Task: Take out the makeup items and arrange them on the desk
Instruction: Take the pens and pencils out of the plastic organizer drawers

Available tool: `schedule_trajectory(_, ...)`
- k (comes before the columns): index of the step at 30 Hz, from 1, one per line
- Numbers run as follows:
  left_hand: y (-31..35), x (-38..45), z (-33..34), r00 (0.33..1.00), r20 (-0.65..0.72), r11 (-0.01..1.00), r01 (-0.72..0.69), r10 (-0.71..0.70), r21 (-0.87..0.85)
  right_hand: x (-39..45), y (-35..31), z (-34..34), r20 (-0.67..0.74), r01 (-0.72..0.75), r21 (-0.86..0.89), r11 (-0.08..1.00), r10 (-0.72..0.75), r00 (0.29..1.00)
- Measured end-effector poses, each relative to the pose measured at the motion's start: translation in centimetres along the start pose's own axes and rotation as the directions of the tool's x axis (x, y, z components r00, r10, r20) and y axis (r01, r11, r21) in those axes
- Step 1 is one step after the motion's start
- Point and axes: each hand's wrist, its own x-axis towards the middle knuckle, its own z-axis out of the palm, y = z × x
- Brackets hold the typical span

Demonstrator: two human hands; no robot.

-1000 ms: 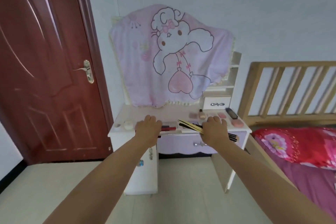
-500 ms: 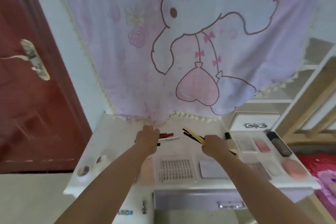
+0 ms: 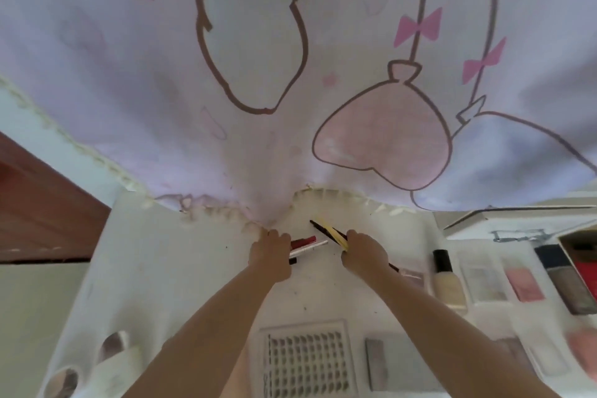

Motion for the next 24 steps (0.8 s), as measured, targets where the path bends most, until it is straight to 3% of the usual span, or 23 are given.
schedule_trajectory(5, 0.2, 0.4, 1.4, 0.997, -0.064, 0.997, -0.034, 0.030, -0.069, 0.8, 1.6, 1.6, -0.024, 0.112, -0.026, 0.993, -0.112, 0.993)
schedule_trajectory(14, -0.4, -2.3, 1.4, 0.994, -0.109, 0.999, 0.011, -0.014, -0.034, 0.6, 1.2, 0.5, -0.092, 0.345, -0.194, 0.918, -0.367, 0.926)
schedule_trajectory(20, -4.7, -8.8, 1.1, 0.937, -0.189, 0.955, 0.285, -0.295, -0.078, -1.9, -7.8, -0.7, -0.043, 0.617, -0.301, 0.727, -0.657, 0.753)
schedule_trajectory(24, -10.2, -17.6, 1.7, 0.800, -0.225, 0.831, 0.525, -0.555, -0.184, -7.2, -17.0, 0.6, 0.095, 0.789, -0.372, 0.490, -0.825, 0.557)
